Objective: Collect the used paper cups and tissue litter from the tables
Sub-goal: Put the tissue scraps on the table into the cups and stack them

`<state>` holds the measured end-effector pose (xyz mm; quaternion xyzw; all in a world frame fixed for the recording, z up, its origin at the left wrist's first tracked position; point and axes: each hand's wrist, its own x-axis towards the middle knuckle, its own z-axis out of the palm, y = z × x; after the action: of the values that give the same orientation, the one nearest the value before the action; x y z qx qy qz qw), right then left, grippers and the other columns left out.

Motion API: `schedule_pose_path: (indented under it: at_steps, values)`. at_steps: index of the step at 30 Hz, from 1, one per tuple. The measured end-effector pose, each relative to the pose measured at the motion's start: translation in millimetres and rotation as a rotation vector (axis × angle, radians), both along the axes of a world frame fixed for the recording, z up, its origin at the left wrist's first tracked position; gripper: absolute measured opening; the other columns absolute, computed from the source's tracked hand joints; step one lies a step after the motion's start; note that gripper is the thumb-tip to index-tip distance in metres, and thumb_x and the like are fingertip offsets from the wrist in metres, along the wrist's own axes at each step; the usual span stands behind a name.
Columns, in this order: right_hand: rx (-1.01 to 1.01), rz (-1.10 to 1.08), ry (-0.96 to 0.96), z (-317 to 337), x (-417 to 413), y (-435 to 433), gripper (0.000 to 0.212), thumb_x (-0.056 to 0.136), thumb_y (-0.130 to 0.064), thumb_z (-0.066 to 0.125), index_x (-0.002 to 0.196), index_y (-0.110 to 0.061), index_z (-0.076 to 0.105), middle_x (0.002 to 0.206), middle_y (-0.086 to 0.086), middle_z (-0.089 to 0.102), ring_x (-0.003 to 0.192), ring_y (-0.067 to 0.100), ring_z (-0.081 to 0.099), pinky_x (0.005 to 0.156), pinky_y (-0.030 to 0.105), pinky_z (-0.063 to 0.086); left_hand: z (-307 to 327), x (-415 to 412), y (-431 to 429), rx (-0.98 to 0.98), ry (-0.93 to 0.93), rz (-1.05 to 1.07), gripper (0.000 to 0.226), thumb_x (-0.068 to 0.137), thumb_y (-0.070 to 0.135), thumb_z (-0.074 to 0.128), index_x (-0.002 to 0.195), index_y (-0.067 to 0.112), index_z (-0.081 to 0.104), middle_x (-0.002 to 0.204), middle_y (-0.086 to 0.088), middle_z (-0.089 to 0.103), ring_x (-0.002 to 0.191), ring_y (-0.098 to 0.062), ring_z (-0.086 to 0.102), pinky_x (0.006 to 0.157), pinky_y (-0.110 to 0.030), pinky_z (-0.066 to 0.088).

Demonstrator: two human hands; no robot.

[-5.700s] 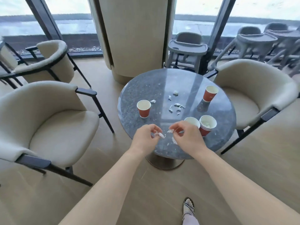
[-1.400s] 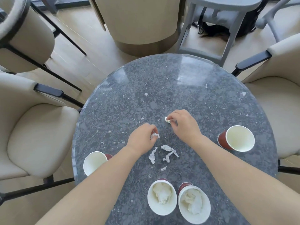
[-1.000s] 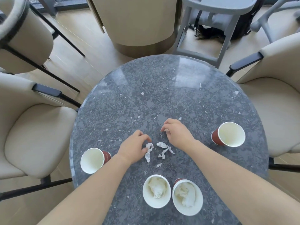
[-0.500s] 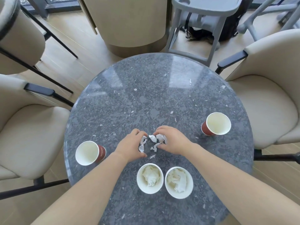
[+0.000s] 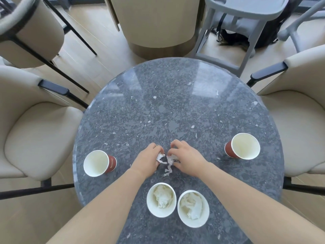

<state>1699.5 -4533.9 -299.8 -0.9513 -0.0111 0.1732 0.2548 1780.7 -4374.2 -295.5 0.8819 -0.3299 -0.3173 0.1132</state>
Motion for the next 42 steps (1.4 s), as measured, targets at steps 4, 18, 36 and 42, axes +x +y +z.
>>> schedule_pose_path:
  at_steps: [4,18,36,42]
  values:
    - [0.034,-0.043,0.008,-4.0,-2.1,-2.0,0.014,0.089,-0.02,0.053,0.098,-0.014,0.062,0.112,0.005,0.044,0.101,0.023,0.044,0.079,0.04,0.048,-2.4,-2.6,0.1,0.004,-0.016,0.014,0.027,0.086,0.01,0.057,0.112,0.017,0.053,0.114,-0.004,0.048,0.101,-0.025,0.054,0.085,-0.033,0.041]
    - [0.056,0.221,0.102,6.0,-9.6,12.5,0.065,0.071,-0.031,0.073,0.13,-0.031,0.046,0.132,-0.001,0.036,0.116,0.02,0.038,0.091,0.039,0.046,24.5,-19.0,38.0,-0.028,-0.069,0.208,0.014,0.086,0.018,0.058,0.1,0.017,0.059,0.101,-0.003,0.058,0.096,-0.02,0.053,0.083,-0.03,0.039]
    - [0.108,-0.145,-0.065,53.4,-39.6,-3.4,0.019,0.083,-0.006,0.052,0.091,-0.013,0.068,0.097,0.004,0.055,0.082,0.022,0.056,0.077,0.031,0.044,88.6,-41.4,35.5,-0.299,-0.065,0.177,0.012,0.083,0.015,0.062,0.09,0.024,0.061,0.088,0.009,0.06,0.076,-0.007,0.052,0.07,-0.019,0.041]
    - [0.14,-0.338,-0.218,85.4,-66.1,14.3,0.012,0.08,-0.007,0.062,0.085,-0.015,0.07,0.091,0.0,0.057,0.075,0.011,0.048,0.075,0.024,0.043,96.5,-56.0,39.0,-0.274,-0.046,-0.038,0.017,0.081,0.014,0.062,0.096,0.02,0.062,0.089,0.007,0.057,0.081,-0.012,0.053,0.073,-0.02,0.041]
